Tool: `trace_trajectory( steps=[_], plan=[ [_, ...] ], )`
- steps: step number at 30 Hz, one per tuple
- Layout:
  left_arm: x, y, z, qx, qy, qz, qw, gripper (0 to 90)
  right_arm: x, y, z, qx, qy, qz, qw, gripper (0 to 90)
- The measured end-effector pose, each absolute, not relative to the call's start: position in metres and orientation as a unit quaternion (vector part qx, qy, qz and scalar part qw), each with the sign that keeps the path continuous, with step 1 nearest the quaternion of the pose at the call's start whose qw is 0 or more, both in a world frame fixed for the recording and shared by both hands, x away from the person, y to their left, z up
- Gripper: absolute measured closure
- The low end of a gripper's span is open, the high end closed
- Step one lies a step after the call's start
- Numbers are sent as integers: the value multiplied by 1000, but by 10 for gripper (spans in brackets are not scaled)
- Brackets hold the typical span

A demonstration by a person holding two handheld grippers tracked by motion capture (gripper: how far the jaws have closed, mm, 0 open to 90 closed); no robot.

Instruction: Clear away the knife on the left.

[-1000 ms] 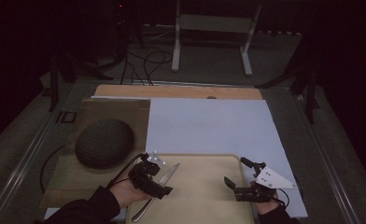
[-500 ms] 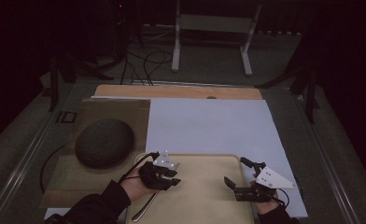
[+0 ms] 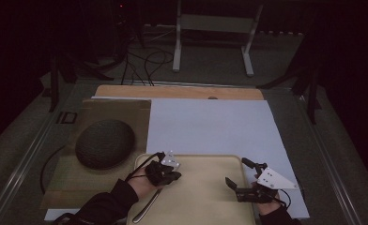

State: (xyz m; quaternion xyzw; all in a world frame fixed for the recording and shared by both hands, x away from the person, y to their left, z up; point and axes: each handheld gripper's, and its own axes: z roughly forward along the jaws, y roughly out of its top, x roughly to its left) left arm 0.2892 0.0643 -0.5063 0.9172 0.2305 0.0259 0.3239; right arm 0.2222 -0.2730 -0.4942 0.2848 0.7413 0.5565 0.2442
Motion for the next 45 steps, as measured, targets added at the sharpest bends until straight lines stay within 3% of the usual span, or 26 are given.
trace_trajectory(
  steps=[45],
  plan=[
    [309,99,-504,915,290,65,273,900,222,-273,-494,285,742,555,247,92]
  ],
)
